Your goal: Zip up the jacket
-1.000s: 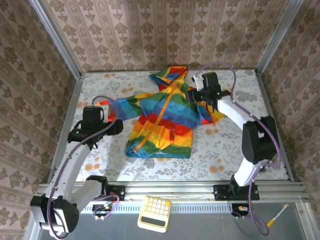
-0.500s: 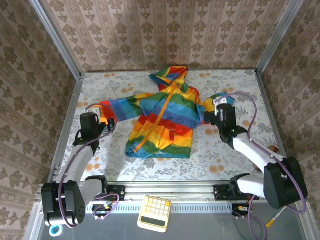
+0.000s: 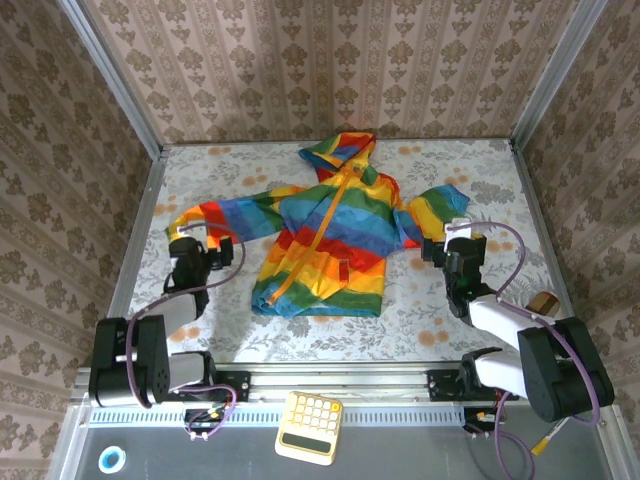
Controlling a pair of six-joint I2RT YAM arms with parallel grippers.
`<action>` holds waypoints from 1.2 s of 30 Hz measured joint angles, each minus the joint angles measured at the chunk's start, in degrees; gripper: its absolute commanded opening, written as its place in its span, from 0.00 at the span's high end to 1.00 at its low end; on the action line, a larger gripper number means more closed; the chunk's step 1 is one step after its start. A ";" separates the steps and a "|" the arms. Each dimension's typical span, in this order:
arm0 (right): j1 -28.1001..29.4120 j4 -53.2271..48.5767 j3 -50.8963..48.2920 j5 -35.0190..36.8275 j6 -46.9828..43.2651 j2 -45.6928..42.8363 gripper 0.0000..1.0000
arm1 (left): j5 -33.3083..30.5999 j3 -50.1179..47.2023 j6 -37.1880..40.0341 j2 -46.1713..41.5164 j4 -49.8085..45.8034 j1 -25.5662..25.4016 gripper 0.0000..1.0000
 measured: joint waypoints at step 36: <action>-8.11 14.49 6.21 -14.45 2.54 19.17 0.00 | 1.97 3.45 3.04 16.46 17.38 0.31 0.00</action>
